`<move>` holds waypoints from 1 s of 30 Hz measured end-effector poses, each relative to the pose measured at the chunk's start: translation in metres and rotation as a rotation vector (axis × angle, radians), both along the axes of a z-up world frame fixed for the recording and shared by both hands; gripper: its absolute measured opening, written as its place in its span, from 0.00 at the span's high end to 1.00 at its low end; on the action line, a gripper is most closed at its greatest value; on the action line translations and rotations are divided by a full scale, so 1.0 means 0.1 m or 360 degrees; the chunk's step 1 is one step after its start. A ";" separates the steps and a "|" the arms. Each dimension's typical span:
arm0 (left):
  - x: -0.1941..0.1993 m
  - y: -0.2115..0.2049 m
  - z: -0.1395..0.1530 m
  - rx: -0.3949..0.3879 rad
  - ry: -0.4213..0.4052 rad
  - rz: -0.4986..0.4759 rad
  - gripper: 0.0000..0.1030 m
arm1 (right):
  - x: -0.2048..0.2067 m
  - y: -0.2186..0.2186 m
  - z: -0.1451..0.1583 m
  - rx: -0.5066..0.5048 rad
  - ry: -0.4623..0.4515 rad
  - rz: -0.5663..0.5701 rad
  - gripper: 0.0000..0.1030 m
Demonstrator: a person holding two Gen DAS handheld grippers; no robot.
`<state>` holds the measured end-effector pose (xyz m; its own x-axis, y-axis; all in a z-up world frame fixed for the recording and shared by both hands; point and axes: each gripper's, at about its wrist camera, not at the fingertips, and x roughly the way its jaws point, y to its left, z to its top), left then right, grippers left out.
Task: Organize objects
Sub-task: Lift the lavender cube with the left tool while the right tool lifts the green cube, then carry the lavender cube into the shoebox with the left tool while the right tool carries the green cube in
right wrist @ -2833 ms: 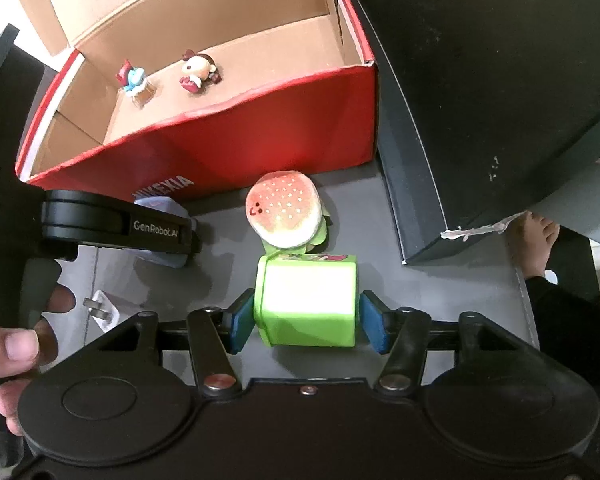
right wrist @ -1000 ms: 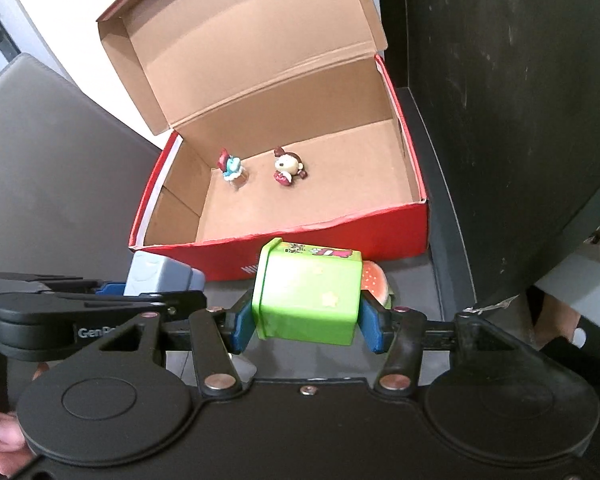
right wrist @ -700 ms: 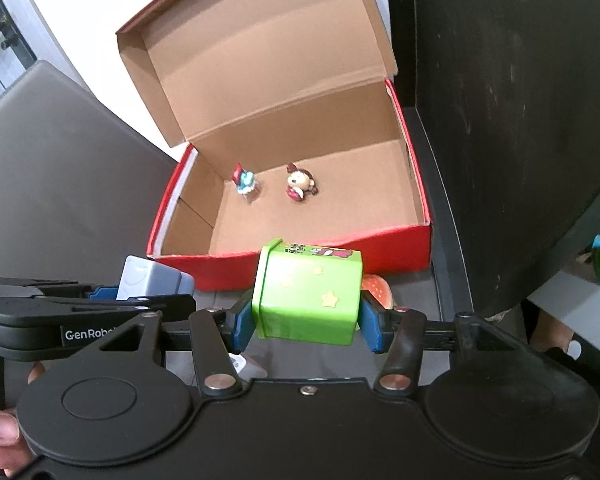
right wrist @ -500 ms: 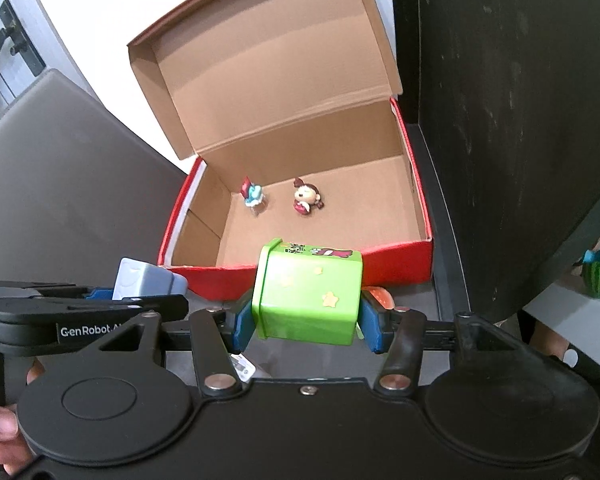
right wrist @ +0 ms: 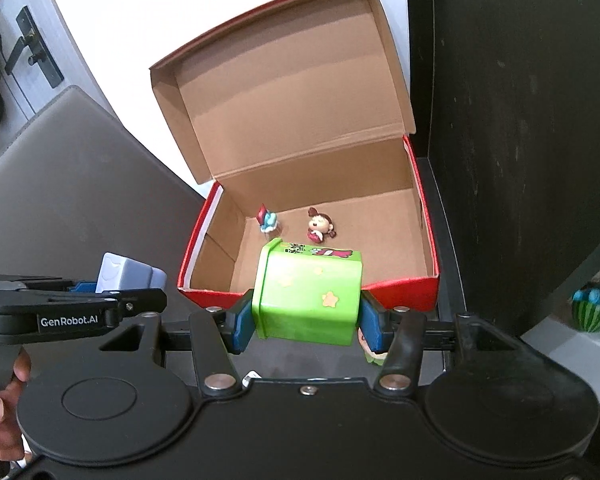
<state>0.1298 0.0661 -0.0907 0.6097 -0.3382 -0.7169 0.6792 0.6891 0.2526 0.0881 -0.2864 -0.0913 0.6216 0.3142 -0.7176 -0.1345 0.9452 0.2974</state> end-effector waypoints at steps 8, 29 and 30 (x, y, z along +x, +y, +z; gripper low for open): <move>0.04 -0.03 0.12 -0.0017 -0.0028 -0.0036 0.58 | 0.04 -0.02 0.11 -0.0011 -0.0028 -0.0002 0.50; 0.31 -0.23 0.32 -0.0020 -0.0080 -0.0110 0.58 | 0.47 -0.02 0.35 -0.0076 -0.0101 0.0064 0.50; 0.33 -0.25 0.33 -0.0020 -0.0080 -0.0109 0.58 | 0.51 -0.01 0.36 -0.0084 -0.0103 0.0071 0.50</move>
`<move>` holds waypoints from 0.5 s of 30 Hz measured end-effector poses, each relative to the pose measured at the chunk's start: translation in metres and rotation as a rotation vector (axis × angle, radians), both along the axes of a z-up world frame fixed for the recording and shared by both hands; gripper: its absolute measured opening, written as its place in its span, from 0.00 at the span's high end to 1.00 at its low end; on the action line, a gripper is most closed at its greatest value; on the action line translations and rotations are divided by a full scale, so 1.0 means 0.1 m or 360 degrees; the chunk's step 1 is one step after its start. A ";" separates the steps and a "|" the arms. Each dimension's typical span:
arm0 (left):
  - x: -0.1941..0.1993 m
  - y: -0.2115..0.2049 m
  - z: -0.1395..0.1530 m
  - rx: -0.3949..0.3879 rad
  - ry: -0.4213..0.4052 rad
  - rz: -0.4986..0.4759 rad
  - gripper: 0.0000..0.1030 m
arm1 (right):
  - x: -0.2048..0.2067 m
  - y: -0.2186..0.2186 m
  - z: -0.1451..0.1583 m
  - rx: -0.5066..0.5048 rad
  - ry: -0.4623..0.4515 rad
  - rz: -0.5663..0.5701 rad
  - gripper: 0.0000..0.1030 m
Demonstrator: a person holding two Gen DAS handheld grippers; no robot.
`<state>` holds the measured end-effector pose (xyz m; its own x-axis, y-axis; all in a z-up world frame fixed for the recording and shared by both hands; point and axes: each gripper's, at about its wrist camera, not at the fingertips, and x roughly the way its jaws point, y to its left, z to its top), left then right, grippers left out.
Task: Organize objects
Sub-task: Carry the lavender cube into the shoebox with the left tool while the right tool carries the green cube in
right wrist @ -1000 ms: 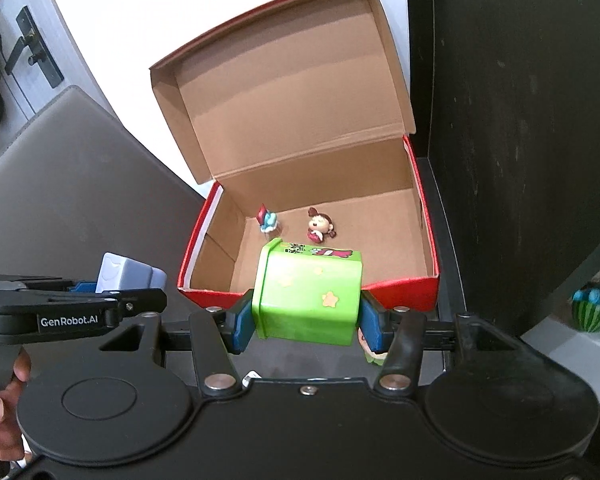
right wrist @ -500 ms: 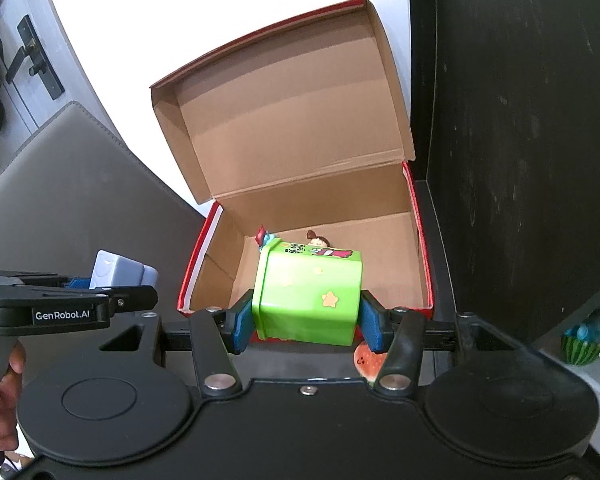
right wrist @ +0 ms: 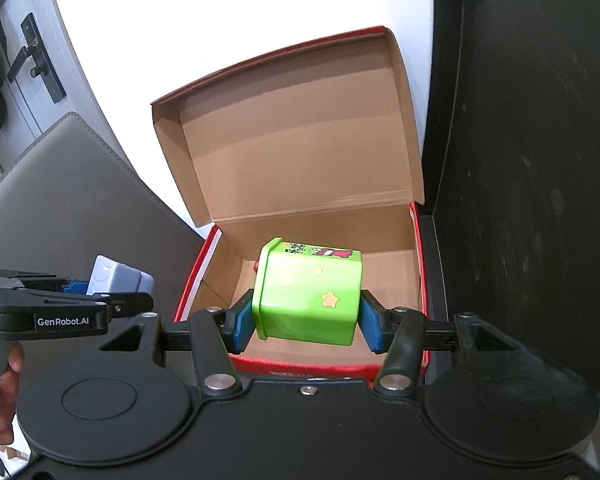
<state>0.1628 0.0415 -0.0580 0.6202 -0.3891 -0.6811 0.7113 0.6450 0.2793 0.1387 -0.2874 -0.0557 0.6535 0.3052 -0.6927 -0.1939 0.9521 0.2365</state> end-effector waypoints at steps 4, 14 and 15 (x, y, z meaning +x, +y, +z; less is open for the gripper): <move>0.07 -0.05 0.02 -0.0003 -0.0001 -0.0001 0.58 | 0.12 -0.01 0.02 -0.0015 0.0003 0.0021 0.50; 0.27 -0.18 0.03 0.0014 -0.0010 -0.0003 0.58 | 0.38 -0.02 0.04 -0.0049 0.0002 0.0060 0.50; 0.29 -0.20 0.03 0.0017 -0.0010 -0.0001 0.58 | 0.41 -0.02 0.04 -0.0050 0.0004 0.0064 0.50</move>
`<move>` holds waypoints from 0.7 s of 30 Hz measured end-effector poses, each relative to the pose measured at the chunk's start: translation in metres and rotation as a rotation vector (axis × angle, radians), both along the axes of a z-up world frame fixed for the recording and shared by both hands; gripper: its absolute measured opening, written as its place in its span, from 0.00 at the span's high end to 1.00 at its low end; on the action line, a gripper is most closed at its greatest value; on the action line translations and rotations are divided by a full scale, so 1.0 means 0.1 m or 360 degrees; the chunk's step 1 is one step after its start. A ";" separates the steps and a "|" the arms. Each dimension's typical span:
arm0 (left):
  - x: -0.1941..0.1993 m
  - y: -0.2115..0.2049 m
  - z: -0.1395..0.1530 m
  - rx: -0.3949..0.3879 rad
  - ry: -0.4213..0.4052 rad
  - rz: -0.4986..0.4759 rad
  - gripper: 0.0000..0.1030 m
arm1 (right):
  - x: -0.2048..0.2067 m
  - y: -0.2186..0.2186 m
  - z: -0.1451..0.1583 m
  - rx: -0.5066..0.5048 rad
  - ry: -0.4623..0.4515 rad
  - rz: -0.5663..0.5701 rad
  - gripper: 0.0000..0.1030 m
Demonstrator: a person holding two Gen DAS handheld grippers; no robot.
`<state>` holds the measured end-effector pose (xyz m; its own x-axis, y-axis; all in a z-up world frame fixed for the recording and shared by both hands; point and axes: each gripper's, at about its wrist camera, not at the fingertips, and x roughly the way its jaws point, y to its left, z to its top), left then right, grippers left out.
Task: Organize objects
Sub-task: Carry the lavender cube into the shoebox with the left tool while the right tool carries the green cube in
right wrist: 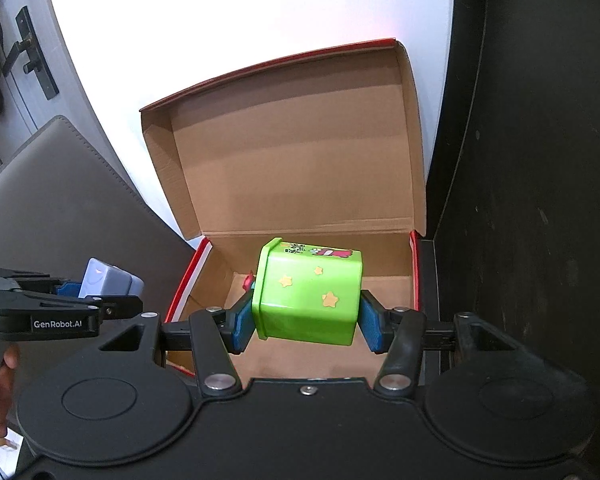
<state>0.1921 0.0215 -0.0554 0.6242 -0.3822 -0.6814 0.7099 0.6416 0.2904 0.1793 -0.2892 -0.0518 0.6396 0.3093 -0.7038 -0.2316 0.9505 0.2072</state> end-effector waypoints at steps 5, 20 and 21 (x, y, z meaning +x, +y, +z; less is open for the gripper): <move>0.11 -0.08 -0.02 0.0022 -0.0007 -0.0014 0.58 | 0.15 0.04 0.00 -0.0014 -0.0001 0.0026 0.50; 0.41 -0.46 -0.37 0.0170 -0.0007 -0.0095 0.58 | 0.64 0.08 -0.24 -0.0059 0.0081 0.0127 0.50; 0.44 -0.49 -0.42 0.0185 -0.0005 -0.0093 0.58 | 0.66 0.07 -0.27 -0.0062 0.0085 0.0126 0.50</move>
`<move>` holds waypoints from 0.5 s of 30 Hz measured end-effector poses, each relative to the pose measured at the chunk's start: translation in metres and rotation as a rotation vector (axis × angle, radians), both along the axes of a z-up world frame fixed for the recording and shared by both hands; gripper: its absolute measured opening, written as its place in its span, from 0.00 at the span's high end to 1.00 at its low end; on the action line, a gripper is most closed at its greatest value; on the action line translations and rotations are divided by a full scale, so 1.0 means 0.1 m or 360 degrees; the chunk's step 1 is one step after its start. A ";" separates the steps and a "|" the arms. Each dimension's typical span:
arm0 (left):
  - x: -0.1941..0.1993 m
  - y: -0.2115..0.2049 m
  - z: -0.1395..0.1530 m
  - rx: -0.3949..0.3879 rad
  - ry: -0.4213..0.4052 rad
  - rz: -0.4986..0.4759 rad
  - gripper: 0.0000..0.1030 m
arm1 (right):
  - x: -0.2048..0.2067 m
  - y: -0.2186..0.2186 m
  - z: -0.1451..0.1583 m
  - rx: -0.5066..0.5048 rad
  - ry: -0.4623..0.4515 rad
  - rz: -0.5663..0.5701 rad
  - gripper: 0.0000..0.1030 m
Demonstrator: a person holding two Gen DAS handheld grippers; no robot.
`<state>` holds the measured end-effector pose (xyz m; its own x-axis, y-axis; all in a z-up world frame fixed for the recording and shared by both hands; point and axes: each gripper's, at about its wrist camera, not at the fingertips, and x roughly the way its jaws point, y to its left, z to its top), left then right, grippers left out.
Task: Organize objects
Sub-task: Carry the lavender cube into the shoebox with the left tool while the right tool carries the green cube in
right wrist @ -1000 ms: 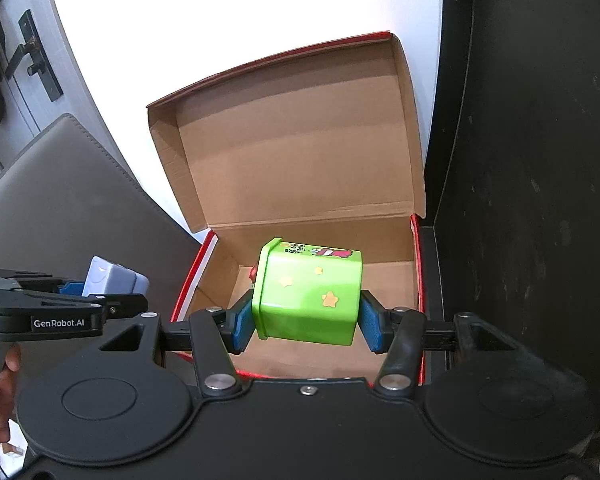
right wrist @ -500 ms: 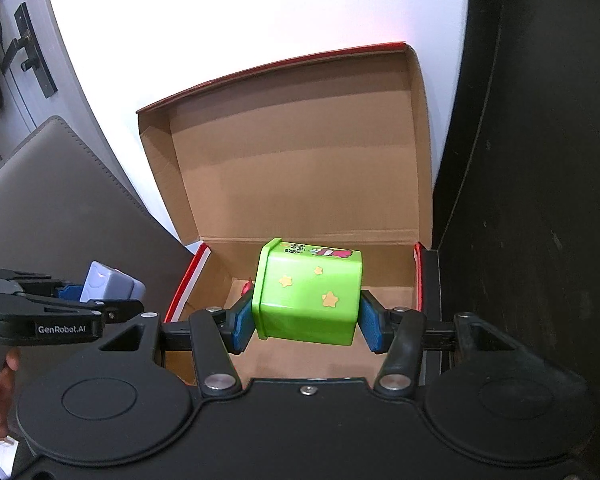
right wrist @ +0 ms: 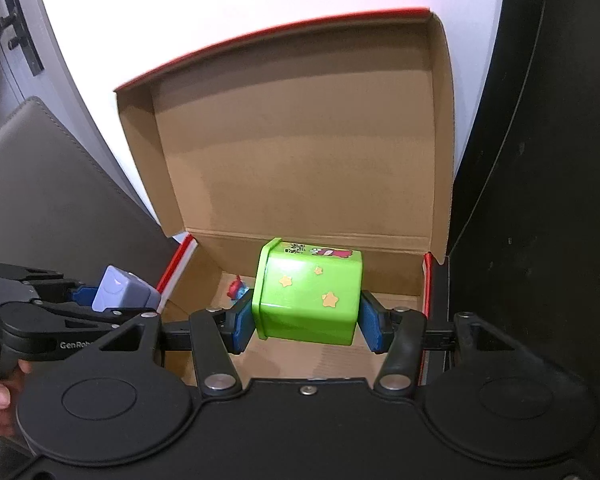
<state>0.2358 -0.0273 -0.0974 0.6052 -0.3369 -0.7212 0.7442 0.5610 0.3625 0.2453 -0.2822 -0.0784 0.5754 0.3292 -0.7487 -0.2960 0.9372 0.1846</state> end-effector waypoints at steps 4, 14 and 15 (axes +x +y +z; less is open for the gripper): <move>0.06 -0.10 -0.16 0.0069 -0.0019 -0.0019 0.57 | 0.09 -0.06 -0.12 0.0025 0.0035 -0.0016 0.50; 0.23 -0.32 -0.49 0.0222 -0.0044 -0.0042 0.58 | 0.24 0.01 -0.23 -0.0021 0.0054 0.0046 0.50; 0.24 -0.33 -0.52 0.0235 -0.0046 -0.0044 0.58 | 0.25 0.01 -0.24 -0.0019 0.0055 0.0043 0.50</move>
<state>0.2603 -0.0608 -0.1497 0.6185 -0.2455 -0.7465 0.7467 0.4796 0.4609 0.2708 -0.2811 -0.1022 0.5403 0.3351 -0.7719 -0.3149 0.9312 0.1838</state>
